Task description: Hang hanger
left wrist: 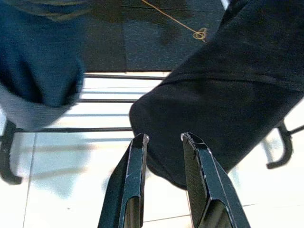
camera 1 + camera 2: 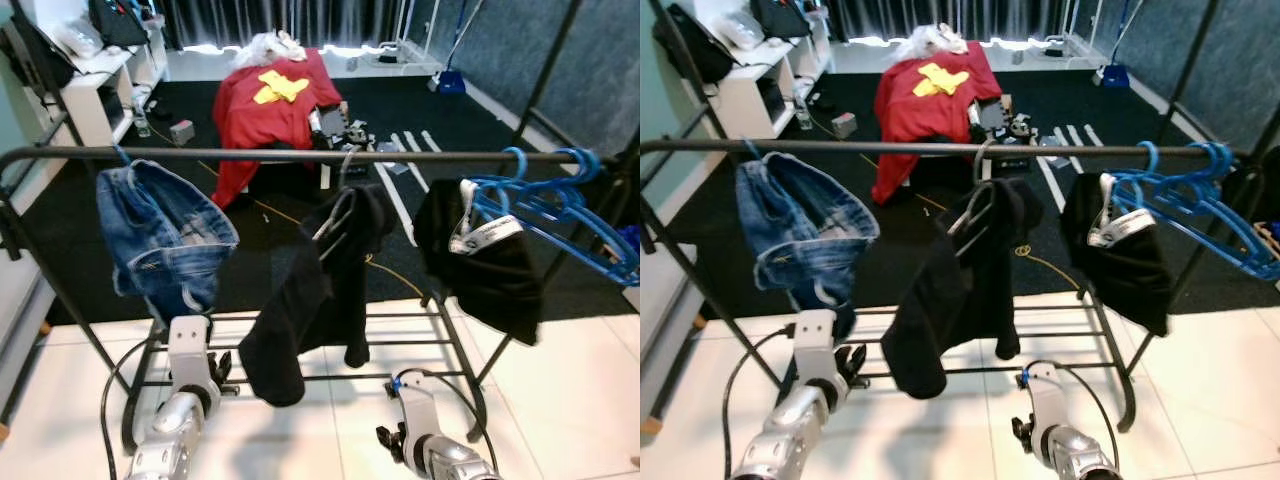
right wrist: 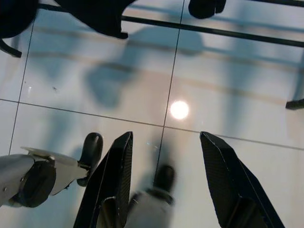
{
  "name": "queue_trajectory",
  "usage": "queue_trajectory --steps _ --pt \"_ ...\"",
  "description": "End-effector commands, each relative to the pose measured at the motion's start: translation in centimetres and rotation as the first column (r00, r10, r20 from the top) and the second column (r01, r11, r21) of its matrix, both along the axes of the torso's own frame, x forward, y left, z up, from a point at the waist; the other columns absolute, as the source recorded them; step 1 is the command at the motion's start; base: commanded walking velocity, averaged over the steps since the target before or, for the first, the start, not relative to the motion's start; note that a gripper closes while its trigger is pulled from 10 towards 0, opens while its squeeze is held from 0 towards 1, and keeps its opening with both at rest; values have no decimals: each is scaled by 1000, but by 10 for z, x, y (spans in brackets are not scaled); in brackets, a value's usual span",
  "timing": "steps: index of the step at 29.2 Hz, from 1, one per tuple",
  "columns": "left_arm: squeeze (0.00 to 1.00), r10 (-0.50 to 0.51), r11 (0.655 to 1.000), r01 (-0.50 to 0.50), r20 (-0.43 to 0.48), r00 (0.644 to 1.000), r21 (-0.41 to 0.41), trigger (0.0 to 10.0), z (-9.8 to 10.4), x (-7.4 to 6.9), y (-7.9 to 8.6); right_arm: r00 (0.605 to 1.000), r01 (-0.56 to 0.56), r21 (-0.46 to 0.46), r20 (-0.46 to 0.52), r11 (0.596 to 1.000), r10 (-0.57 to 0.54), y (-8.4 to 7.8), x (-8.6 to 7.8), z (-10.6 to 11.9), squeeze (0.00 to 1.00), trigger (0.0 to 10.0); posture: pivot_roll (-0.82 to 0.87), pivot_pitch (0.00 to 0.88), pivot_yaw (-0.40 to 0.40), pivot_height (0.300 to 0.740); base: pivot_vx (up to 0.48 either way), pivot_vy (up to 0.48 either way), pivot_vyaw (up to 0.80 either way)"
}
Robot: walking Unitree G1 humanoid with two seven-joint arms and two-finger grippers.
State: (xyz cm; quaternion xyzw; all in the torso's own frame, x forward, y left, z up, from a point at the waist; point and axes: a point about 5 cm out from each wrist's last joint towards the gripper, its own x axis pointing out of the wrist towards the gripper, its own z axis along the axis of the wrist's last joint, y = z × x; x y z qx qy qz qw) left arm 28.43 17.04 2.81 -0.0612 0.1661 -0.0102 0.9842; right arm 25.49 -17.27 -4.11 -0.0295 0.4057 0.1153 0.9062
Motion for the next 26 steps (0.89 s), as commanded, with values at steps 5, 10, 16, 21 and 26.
queue_trajectory --steps 5,10,16,21,26 --pt "0 -9 1000 10 -31 999 8 10000 -5 -4 1 1000 5 -6 -16 1000 -5 -3 -4 -3 0 10000 83 51 8 740 0 -294 0" --pt "0 -35 999 36 -60 998 9 10000 -8 -3 -1 1000 6 -7 -17 1000 -6 -3 -4 -3 0 10000 83 43 9 740 0 401 0" --pt "0 -34 999 35 -47 998 29 10000 -7 -3 -2 1000 15 -8 -7 1000 -15 -3 -5 -3 0 10000 82 33 13 740 0 400 0" --pt "0 -37 998 39 -33 999 41 10000 -5 -2 -3 1000 20 -8 13 1000 -20 -3 -3 -2 0 10000 85 25 11 740 0 0 0" --pt "0 -58 997 53 100 993 49 10000 15 5 -7 986 81 -8 148 997 -79 -6 11 11 0 10000 93 26 12 740 0 0 0"
